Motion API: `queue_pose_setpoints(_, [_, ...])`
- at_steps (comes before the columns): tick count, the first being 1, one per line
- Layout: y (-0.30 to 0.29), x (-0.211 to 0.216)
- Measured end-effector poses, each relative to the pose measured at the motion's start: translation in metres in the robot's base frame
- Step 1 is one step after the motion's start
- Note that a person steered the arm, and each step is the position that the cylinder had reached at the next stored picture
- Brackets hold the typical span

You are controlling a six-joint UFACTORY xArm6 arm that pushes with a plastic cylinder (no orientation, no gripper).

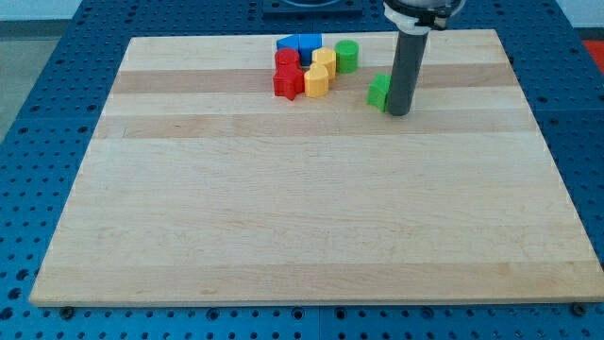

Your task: Place the green star towards the bottom of the green circle

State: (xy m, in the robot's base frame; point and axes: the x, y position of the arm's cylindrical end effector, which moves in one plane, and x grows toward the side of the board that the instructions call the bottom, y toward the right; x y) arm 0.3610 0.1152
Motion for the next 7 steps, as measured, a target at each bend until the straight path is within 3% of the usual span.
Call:
queue_pose_setpoints(4, [-0.003, -0.037])
queue_pose_setpoints(7, [-0.040, -0.046])
